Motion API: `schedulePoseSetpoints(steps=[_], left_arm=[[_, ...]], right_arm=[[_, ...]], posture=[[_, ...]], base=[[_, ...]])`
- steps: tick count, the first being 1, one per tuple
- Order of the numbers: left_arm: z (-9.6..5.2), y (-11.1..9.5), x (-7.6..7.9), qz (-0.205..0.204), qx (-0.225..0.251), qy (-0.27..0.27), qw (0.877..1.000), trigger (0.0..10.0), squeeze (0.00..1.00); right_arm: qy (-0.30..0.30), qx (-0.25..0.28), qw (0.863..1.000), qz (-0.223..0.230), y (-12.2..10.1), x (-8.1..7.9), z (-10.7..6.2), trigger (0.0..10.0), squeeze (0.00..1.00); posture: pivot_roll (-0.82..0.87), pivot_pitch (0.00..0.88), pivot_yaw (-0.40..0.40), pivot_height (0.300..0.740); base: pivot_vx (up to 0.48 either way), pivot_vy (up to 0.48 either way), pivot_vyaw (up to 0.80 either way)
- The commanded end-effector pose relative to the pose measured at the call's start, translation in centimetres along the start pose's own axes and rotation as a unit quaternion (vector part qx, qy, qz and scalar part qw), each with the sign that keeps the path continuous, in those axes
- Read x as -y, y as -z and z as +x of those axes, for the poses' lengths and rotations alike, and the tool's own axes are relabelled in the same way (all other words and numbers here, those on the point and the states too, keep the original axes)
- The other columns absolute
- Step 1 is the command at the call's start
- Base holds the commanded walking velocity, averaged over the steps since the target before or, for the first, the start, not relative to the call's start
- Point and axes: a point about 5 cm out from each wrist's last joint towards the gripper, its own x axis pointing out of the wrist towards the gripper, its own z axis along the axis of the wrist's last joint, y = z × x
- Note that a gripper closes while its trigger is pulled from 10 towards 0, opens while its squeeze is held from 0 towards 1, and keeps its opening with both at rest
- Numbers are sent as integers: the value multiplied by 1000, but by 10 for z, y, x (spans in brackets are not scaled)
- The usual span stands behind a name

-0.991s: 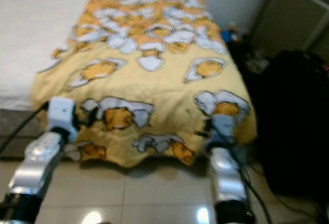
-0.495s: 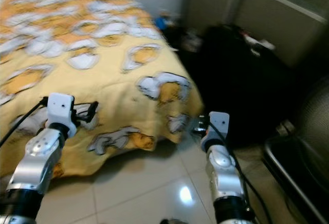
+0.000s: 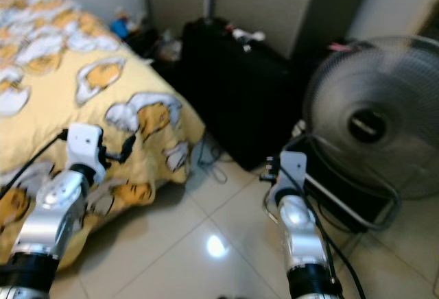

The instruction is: Clean up the room

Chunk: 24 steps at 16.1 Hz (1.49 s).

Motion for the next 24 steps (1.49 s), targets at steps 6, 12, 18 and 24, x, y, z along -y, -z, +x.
schedulePoseSetpoints(steps=[6,12,18,24], left_arm=[[2,-1,2,-5,-4,7,1000,10000,0],[1,3,4,0,-9,12,1000,10000,0],[0,7,4,-15,-8,7,1000,10000,0],[5,5,10,-22,7,21,1000,10000,0]], right_arm=[[8,2,1000,-10,-4,3,2,10000,0],[12,-9,1000,-9,1,7,1,10000,0],[-4,0,1000,-21,0,3,-2,10000,0],[-12,2,1000,-19,5,8,-9,10000,0]], posture=[[69,0,-41,740],[71,0,-47,740],[53,0,-34,740],[15,0,1,740]], base=[[334,0,0],[354,0,-638],[321,0,-759],[0,130,-236]])
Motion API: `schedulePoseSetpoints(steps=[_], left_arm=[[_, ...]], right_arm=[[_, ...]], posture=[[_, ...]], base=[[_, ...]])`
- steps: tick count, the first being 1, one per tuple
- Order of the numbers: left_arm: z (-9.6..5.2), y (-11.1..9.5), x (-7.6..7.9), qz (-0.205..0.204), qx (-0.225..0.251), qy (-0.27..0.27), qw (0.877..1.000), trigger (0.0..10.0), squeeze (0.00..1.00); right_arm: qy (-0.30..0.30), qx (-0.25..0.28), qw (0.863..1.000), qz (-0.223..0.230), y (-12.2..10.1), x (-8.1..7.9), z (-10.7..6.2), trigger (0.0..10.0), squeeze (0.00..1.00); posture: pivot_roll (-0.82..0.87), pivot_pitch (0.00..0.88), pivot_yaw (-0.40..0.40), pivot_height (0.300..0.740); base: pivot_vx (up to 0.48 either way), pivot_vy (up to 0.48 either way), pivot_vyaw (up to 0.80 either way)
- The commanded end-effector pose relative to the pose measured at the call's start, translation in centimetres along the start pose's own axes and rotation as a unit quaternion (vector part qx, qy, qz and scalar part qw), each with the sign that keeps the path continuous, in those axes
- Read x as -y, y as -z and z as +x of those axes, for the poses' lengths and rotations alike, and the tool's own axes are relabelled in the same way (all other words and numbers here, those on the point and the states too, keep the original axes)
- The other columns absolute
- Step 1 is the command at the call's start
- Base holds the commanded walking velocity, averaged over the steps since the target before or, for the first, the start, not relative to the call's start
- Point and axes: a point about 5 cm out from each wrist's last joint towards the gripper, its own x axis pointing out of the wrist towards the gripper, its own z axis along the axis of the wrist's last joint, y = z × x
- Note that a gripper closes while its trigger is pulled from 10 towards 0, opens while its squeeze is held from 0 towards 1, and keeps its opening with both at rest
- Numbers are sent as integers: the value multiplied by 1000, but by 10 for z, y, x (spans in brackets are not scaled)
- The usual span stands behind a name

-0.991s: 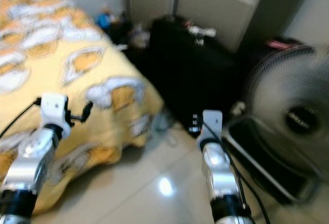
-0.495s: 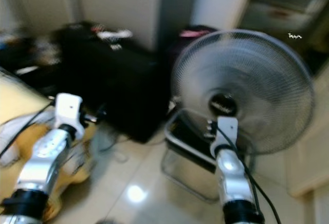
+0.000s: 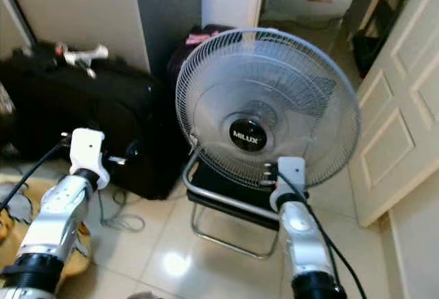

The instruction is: Clean up the room

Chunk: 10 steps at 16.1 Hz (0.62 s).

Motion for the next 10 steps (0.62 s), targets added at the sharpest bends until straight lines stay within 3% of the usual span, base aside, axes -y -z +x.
schedulePoseSetpoints(steps=[1,3,5,6,7,8,10], left_arm=[[4,-5,2,1,10,6,1000,10000,0],[5,-4,3,23,5,3,1000,10000,0],[4,-3,6,38,5,16,999,10000,0],[4,-2,5,30,5,13,999,10000,0],[4,-1,3,3,7,2,1000,10000,0],[2,0,1,1,10,-8,1000,10000,0],[-2,-1,2,2,30,-19,999,10000,0]], right_arm=[[3,5,1000,9,-2,3,0,10000,0],[1,0,1000,11,2,4,1,10000,0],[-2,1,1000,8,2,3,1,10000,0],[-2,2,1000,8,2,3,1,10000,0],[-3,5,1000,6,0,2,1,10000,0],[-10,13,1000,0,-3,0,2,10000,0],[-9,29,999,34,-7,2,4,10000,0]], posture=[[16,0,-1,740],[17,0,-1,740],[15,0,-2,740],[14,0,-4,740],[13,0,-7,740],[14,0,-12,740],[19,0,-24,740]], base=[[0,439,-781],[0,216,-738],[0,-480,0],[0,-480,0],[0,0,0],[0,0,0],[0,0,0]])
